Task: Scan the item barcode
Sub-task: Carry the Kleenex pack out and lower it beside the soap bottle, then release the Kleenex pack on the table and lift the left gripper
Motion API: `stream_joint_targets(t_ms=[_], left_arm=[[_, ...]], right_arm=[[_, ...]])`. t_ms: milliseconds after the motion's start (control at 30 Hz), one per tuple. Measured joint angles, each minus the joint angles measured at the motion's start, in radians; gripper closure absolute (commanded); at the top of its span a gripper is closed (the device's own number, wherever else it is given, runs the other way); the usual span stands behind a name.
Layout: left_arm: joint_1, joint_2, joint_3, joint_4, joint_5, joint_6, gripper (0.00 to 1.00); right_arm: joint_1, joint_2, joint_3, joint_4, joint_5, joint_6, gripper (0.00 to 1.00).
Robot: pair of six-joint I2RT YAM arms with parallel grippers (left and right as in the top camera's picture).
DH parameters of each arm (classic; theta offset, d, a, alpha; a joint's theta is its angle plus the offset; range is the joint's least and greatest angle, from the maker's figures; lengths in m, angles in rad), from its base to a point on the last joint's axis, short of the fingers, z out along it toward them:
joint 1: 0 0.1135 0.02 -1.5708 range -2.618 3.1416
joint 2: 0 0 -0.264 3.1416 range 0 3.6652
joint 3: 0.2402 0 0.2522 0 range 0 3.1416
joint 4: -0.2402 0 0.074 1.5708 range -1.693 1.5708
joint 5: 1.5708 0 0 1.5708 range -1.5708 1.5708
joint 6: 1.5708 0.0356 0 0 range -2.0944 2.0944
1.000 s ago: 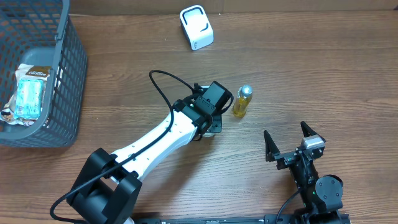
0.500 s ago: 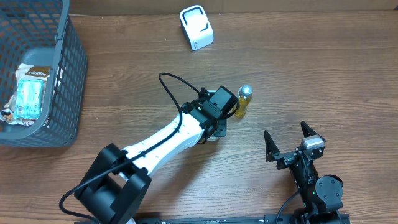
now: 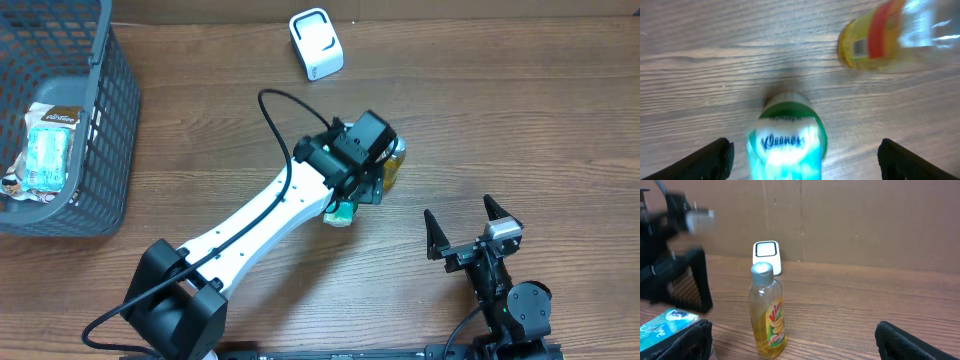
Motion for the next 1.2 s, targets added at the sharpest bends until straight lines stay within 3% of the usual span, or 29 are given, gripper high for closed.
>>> stream_joint_targets(t_ms=[67,100,133,167,200,467,600,1200], left_arm=[[0.002,0.000,0.064,-0.069,0.000,0.012,0.24],[0.005,0.000,0.089,-0.103,0.000,0.021,0.37],[0.009,0.000,0.116,-0.145,0.000,0.025,0.60],[0.014,0.000,0.135,-0.174,-0.001,0.036,0.91],[0.024,0.000,0.151,-0.202,0.000,0.041,0.96],[0.143,0.000,0.164,-0.383,-0.019,0.079,0.96],[0.192,0.000,0.138,-0.385,-0.001,0.106,0.96],[0.192,0.000,-0.266,0.019,0.207,0.132,0.96]], right_arm=[[0.000,0.000,0.000,0.000,0.000,0.000,0.00],[0.000,0.000,0.000,0.000,0.000,0.000,0.00],[0.000,0.000,0.000,0.001,0.000,0.000,0.00],[0.000,0.000,0.000,0.000,0.000,0.000,0.00],[0.000,0.000,0.000,0.001,0.000,0.000,0.00],[0.000,0.000,0.000,0.000,0.000,0.000,0.00],[0.000,0.000,0.000,0.001,0.000,0.000,0.00],[0.000,0.000,0.000,0.000,0.000,0.000,0.00]])
